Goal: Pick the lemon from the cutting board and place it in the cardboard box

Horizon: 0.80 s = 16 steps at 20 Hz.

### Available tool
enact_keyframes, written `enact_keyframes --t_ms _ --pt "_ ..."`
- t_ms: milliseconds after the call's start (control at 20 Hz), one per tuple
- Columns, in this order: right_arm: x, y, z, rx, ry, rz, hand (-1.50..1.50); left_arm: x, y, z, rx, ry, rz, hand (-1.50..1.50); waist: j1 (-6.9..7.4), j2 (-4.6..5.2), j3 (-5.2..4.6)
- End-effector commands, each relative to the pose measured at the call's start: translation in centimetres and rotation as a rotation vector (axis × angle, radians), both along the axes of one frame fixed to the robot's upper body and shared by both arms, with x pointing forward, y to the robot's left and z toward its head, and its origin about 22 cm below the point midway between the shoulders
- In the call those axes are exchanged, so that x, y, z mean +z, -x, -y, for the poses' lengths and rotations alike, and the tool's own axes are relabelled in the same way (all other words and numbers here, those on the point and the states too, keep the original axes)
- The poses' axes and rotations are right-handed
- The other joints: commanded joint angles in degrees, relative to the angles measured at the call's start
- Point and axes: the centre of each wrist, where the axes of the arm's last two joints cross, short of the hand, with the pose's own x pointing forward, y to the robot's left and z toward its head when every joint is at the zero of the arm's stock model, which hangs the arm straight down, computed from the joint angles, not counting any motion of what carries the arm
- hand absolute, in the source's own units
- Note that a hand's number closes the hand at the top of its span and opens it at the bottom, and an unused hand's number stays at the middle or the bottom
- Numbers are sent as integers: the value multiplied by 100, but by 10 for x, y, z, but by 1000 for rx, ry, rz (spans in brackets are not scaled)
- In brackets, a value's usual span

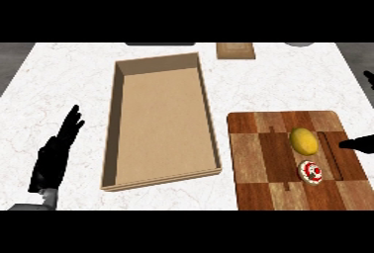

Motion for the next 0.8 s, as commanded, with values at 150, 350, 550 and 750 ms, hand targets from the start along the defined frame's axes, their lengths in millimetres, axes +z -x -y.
enact_keyframes --t_ms 150,350,550,750 --pt "25 -2 -18 116 221 -384 -150 6 1 0 -3 -5 -8 0 96 10 7" --pt "29 0 -68 136 229 -450 -150 8 7 -2 -21 -4 -7 0 43 -5 11" --pt "18 12 -77 83 232 -463 -150 0 6 -3 12 -3 -4 0 8 5 15" --pt "9 0 -95 37 236 -467 -150 3 -5 -11 -5 -2 -4 0 25 12 16"
